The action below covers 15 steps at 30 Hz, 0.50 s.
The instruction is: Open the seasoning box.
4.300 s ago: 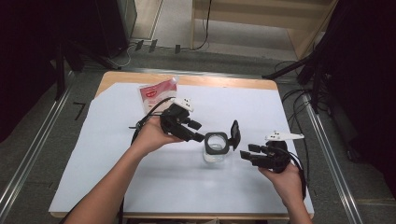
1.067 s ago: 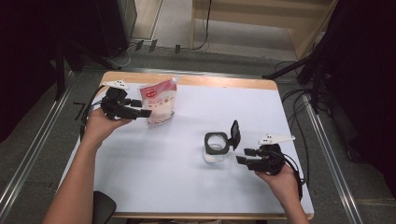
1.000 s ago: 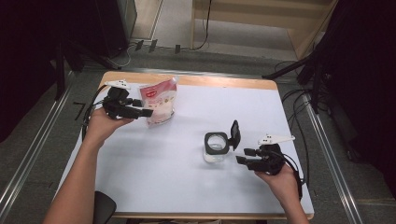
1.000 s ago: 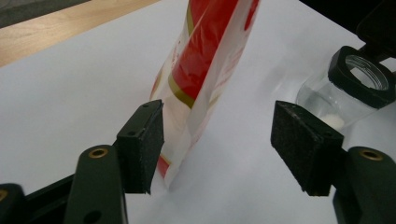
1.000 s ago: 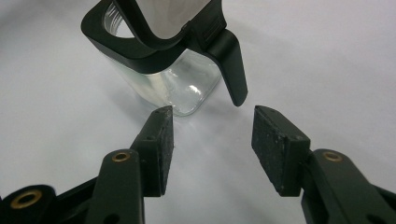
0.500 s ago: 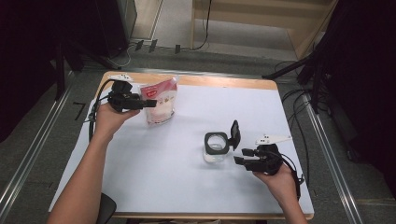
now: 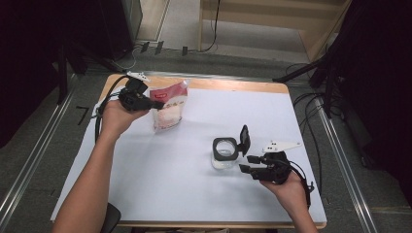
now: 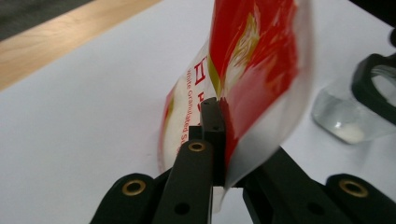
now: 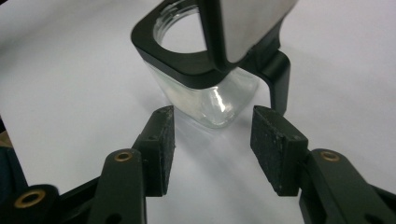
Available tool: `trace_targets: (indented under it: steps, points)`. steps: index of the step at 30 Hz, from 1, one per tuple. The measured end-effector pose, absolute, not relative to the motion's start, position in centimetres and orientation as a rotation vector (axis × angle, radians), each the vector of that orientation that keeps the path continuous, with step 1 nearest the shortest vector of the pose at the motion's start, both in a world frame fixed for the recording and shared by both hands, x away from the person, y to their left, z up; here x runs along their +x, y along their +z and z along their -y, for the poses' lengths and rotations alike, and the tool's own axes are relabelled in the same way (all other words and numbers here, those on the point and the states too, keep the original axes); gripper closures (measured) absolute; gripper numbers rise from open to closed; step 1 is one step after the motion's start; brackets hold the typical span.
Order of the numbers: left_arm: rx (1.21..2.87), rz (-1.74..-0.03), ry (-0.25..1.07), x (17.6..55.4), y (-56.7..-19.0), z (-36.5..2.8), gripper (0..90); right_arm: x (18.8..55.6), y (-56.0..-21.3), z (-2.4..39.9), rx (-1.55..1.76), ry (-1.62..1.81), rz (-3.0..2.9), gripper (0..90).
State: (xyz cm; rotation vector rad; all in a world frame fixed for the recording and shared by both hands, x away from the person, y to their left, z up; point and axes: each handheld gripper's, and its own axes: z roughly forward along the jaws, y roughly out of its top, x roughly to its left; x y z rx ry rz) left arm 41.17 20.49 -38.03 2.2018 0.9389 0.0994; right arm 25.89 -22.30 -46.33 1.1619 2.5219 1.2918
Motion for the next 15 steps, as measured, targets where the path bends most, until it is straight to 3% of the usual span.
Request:
trace_targets:
  steps: [9, 15]
  points:
    - [2.145, -0.924, -0.03, 40.0, -35.2, -20.0, 90.0, 24.8, -44.3, 21.6, 1.075, 1.348, -2.507, 55.7]
    - [2.139, -0.884, -0.013, 38.3, -33.5, -19.5, 90.0, 23.9, -44.2, 20.9, 1.056, 1.348, -2.542, 57.4]
